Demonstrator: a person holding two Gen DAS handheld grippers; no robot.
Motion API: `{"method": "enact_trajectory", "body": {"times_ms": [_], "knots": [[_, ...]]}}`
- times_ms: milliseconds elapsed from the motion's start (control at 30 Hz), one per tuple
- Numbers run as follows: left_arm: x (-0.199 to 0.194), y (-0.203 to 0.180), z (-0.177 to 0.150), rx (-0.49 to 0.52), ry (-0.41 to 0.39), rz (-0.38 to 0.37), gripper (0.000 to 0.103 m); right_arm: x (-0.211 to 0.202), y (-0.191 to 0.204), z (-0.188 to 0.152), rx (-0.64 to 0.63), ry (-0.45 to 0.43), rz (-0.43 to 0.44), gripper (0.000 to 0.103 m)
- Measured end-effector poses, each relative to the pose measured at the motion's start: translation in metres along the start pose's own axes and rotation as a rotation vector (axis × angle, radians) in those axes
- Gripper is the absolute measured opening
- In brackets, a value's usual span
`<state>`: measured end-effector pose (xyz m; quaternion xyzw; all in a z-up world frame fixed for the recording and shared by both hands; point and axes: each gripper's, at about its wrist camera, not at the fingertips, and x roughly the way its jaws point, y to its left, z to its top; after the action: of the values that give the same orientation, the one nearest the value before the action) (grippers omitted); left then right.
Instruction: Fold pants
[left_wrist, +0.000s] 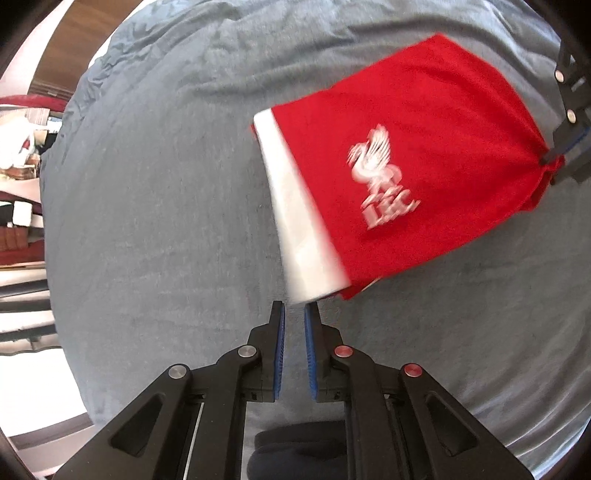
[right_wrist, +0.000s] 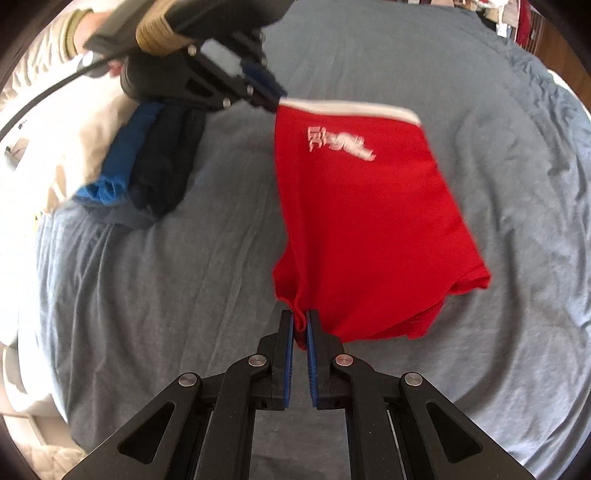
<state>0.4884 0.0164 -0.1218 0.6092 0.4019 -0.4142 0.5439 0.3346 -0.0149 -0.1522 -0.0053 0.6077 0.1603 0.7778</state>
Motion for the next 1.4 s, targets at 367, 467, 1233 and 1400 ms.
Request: {"method": "enact_trajectory", "body": {"times_ms": [367, 467, 1233, 1400], "knots": [[-0.07, 0.012, 0.002, -0.123, -0.127, -0.053, 0.054, -0.06, -0.026, -0.01, 0.248, -0.118, -0.078, 0.038], [-0.069, 0.031, 0.018, -0.187, -0.163, -0.068, 0.054, -0.081, -0.038, -0.008, 0.352, -0.213, -0.101, 0.04], [0.029, 0.096, 0.095, -0.454, -0.154, -0.414, 0.053, -0.019, -0.139, -0.022, 1.022, -0.303, -0.014, 0.04], [0.047, 0.093, 0.101, -0.456, -0.133, -0.472, 0.053, -0.006, -0.139, -0.021, 1.037, -0.289, 0.015, 0.04]]}}
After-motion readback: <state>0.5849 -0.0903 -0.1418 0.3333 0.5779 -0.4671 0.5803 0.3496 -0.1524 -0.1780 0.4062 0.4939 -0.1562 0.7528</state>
